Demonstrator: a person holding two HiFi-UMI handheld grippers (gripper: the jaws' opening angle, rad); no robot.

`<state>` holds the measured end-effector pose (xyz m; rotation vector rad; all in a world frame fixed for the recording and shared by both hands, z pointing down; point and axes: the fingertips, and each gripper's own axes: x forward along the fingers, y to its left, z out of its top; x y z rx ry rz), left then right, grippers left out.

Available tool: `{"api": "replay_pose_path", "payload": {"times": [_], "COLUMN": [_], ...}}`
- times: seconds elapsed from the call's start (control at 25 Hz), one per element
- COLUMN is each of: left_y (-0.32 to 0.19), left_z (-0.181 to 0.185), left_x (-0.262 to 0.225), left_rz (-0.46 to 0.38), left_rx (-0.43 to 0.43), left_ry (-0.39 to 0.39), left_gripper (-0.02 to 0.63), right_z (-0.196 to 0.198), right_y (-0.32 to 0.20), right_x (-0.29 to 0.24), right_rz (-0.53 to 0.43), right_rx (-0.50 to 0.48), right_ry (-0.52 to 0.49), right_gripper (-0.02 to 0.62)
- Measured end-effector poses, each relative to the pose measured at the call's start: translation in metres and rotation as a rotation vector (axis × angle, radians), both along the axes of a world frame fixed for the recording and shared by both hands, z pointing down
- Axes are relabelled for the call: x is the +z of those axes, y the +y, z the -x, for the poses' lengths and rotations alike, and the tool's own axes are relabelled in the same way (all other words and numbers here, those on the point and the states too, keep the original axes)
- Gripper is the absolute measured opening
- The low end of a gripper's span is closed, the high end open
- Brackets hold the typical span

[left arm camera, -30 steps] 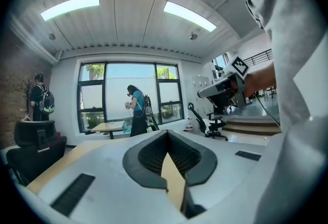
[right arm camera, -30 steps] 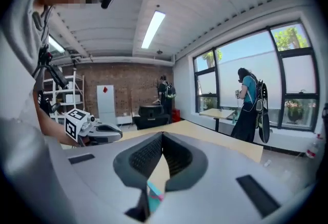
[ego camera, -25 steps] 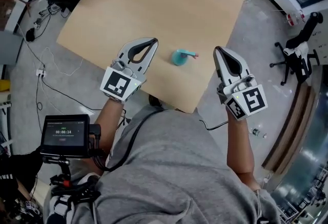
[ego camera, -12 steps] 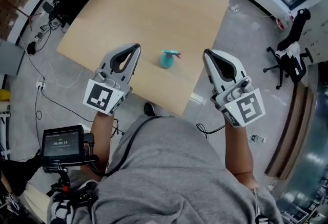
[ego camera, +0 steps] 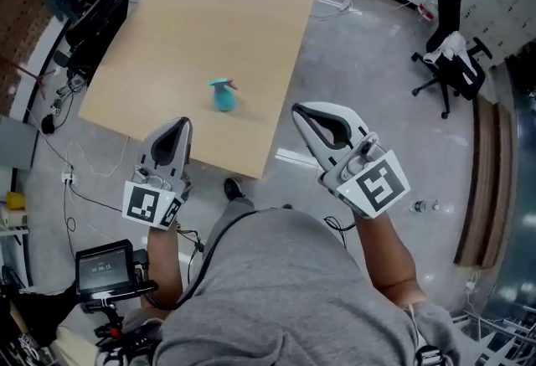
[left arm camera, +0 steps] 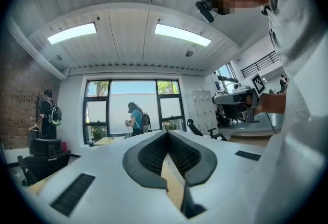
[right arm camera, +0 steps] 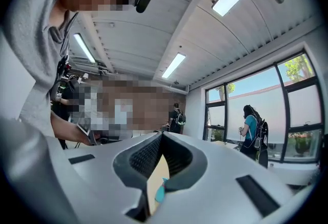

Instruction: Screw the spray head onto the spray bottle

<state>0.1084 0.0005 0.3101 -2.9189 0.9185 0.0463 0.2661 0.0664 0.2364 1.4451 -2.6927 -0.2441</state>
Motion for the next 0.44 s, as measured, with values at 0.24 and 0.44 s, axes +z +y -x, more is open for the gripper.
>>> {"api": "replay_pose_path", "payload": {"times": [0.24, 0.44], "left_y": [0.051, 0.095], "left_z": [0.02, 0.047], "left_x": [-0.002, -0.003], "left_rz": [0.007, 0.06], "left_rx": [-0.053, -0.126], "left_ry": [-0.026, -0.063], "left_gripper": [0.003, 0.003], "right_z": [0.001, -0.004], "right_y": [0.05, 0.082], "right_x": [-0.001, 0.006], "right_rz": [-0.015, 0.054], "right_rx": [-0.033, -0.062], "right_ry": [-0.044, -0.05], "right_gripper": [0.005, 0.005]}}
